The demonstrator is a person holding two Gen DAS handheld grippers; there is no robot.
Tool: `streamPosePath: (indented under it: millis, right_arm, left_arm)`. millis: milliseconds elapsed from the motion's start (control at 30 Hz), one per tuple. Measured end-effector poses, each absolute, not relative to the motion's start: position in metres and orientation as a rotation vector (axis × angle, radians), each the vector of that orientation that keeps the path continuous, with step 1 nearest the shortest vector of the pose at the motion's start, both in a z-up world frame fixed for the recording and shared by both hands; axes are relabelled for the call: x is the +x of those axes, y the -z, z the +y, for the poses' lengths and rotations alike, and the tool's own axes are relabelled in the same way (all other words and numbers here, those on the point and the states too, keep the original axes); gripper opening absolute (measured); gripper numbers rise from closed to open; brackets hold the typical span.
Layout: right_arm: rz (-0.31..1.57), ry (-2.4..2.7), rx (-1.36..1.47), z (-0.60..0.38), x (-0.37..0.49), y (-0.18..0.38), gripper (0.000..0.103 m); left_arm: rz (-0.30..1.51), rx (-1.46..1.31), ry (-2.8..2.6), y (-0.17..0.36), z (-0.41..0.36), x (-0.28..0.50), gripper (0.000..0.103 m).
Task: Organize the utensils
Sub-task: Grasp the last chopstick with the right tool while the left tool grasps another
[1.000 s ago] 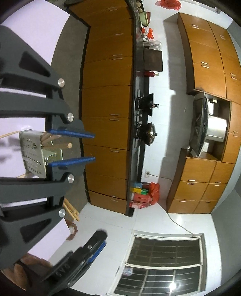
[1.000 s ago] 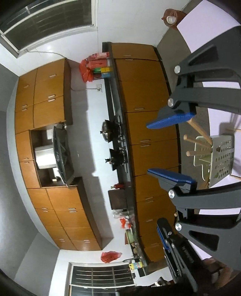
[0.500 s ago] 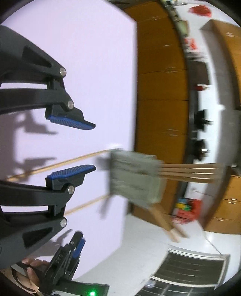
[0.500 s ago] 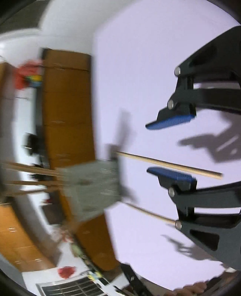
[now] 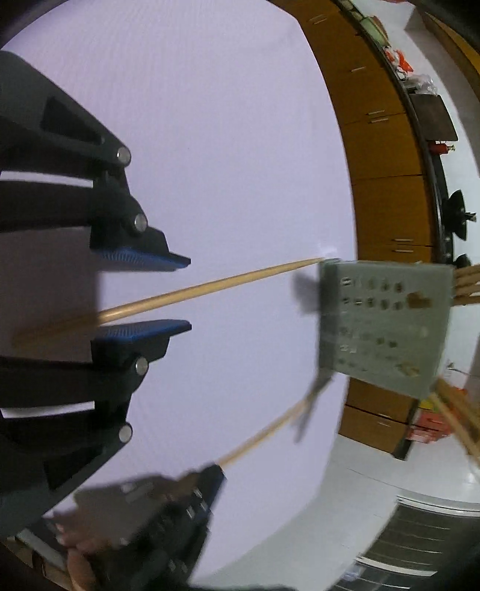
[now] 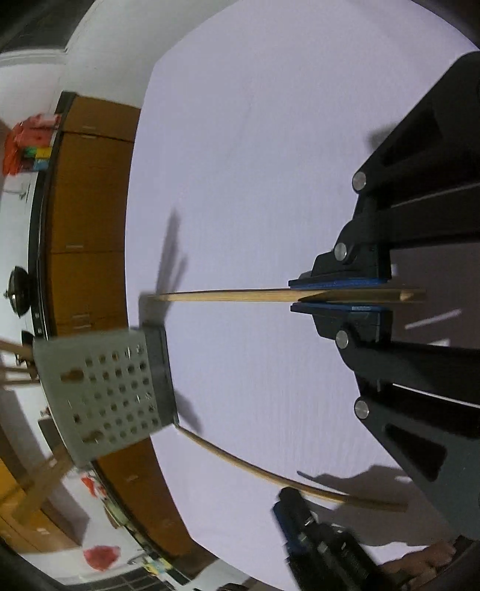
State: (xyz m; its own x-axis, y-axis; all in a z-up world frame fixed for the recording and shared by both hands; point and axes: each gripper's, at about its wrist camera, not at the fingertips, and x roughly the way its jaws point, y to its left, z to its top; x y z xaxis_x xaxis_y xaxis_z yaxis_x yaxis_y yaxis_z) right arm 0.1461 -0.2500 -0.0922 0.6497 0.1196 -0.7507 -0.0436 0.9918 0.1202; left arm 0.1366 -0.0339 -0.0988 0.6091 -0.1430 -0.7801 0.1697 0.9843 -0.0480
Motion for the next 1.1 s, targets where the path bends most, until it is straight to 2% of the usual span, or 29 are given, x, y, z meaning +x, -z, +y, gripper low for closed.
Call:
streamPosePath:
  millis: [67,133,233,500,733,1100]
  right_arm:
    - [0.858,-0.093,0.091,-0.25,0.145,0.093,0.008]
    - [0.855,-0.093,0.086,-0.25,0.144,0.093,0.008]
    - [0.854,-0.096,0.084,-0.25,0.146,0.094,0.008]
    - [0.849,-0.089,0.064,-0.245,0.156,0.092,0.008]
    - [0.85,-0.09,0.056,-0.246,0.16,0.092,0.008]
    - [0.85,-0.069,0.023,-0.239,0.16,0.093,0.009]
  left_arm:
    - [0.881,0.088,0.153,0.099,-0.039,0.136,0.021]
    - [0.881,0.093,0.137,0.099,-0.038,0.139,0.01]
    - [0.888,0.059,0.092,0.097,-0.019,0.145,0.008]
    - [0.881,0.01,0.015,0.093,0.033,0.173,0.008]
    - [0.891,0.033,0.076,0.092,0.035,0.177,0.012]
    - [0.883,0.022,0.054,0.094,0.032,0.172,0.013]
